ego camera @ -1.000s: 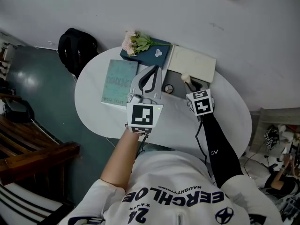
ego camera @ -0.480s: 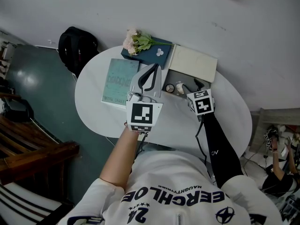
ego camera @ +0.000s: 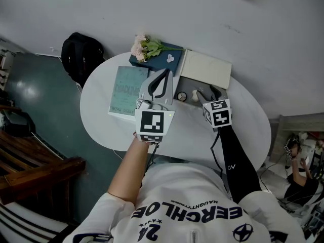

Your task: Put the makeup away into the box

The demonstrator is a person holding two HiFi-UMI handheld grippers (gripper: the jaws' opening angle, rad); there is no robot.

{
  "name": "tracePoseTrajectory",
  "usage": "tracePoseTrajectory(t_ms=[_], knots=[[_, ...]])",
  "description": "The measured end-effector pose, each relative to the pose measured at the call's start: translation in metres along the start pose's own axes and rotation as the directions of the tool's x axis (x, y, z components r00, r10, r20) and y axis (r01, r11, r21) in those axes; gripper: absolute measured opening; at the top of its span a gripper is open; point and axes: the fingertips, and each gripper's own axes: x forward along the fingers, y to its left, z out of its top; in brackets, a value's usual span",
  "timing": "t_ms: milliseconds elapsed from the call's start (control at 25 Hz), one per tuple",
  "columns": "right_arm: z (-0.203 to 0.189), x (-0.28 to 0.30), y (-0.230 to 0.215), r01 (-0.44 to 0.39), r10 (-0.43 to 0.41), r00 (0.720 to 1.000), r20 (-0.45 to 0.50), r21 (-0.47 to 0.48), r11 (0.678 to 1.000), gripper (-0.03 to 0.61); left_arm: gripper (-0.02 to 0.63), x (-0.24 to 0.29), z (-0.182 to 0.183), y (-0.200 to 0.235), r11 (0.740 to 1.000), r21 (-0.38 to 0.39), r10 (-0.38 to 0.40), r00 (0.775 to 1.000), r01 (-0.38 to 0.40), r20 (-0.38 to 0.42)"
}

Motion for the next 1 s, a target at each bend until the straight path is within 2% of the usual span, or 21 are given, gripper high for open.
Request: tracePoseTrajectory(t_ms=[200, 440, 720, 1000], knots=[[0.04, -0.027, -0.006, 0.042, -0.042, 0.987, 0.158, 0.005, 0.999, 0.265, 0.0, 0.004, 0.009, -0.001, 1.0, 0.014, -0.025, 1.0, 0.025, 0.01], [0.093, -0.074, -0.013, 0.107, -0.109, 0.933, 0.342, 0.025, 0.994, 0.258, 0.0, 0.013, 0.027, -0.004, 0.997, 0.031, -0.075, 0.996, 0.074, 0.04], [0.132, -0.12, -0.011, 0.193, -0.191, 0.865, 0.464, 0.043, 0.98, 0.25, 0.0, 0.018, 0.036, -0.006, 0.989, 0.054, -0.137, 0.989, 0.135, 0.048], [0.146, -0.158, -0.011, 0.267, -0.267, 0.799, 0.538, 0.081, 0.96, 0.25, 0.0, 0.011, 0.053, -0.011, 0.979, 0.083, -0.192, 0.98, 0.187, 0.059]])
